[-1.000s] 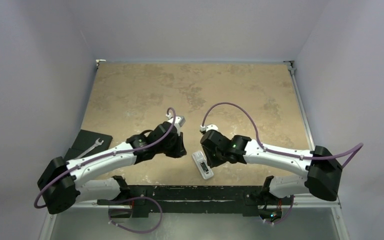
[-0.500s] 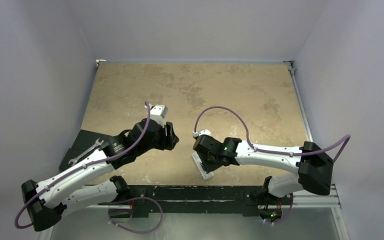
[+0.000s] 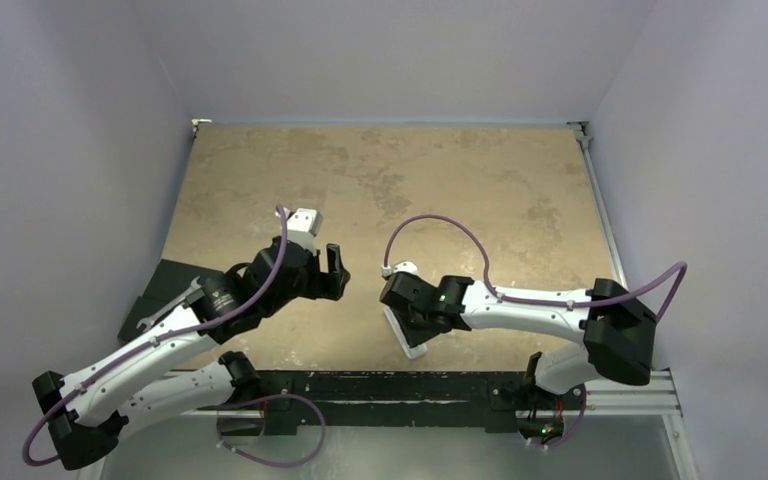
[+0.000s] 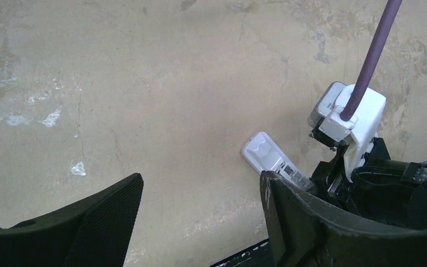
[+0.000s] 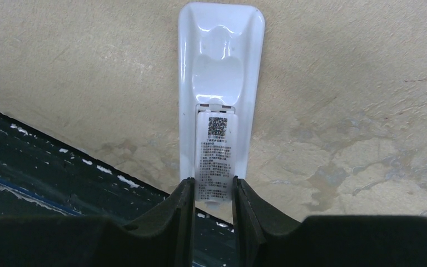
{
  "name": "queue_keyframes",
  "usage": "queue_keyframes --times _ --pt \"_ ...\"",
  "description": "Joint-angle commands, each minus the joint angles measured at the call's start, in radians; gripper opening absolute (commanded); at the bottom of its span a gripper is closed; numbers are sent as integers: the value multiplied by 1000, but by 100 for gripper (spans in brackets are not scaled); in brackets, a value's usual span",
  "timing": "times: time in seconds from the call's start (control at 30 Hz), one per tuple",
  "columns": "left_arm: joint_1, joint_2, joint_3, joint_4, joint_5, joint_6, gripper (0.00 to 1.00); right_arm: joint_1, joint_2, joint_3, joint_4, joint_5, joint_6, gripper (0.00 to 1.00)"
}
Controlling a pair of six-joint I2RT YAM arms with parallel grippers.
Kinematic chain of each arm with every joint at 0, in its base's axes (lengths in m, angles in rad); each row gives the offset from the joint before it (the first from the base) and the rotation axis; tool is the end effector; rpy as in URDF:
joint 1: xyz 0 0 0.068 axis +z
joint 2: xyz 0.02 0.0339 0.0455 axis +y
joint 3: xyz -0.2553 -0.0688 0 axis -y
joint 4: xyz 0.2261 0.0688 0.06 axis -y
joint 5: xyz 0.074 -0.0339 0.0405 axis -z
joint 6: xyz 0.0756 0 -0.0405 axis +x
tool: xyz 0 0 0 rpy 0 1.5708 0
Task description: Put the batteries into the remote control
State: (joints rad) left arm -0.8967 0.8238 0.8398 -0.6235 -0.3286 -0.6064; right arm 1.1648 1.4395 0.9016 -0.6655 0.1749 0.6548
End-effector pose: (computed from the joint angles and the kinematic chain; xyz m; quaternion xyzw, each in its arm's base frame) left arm 0.1384 -0.1341 0.2813 0.0515 0.8761 -0.2061 0.4329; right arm 0.1167 0.2381 0.1638 -0.2316 0.9518 0.0909 0.1795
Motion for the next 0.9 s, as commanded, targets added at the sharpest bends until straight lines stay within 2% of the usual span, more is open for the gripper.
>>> queue_keyframes --times 0.0,0.87 --pt "5 -14 42 -23 -42 29 77 7 9 46 5 29 20 0" --pt "4 -41 29 -35 -84 44 79 20 53 63 -3 30 32 0"
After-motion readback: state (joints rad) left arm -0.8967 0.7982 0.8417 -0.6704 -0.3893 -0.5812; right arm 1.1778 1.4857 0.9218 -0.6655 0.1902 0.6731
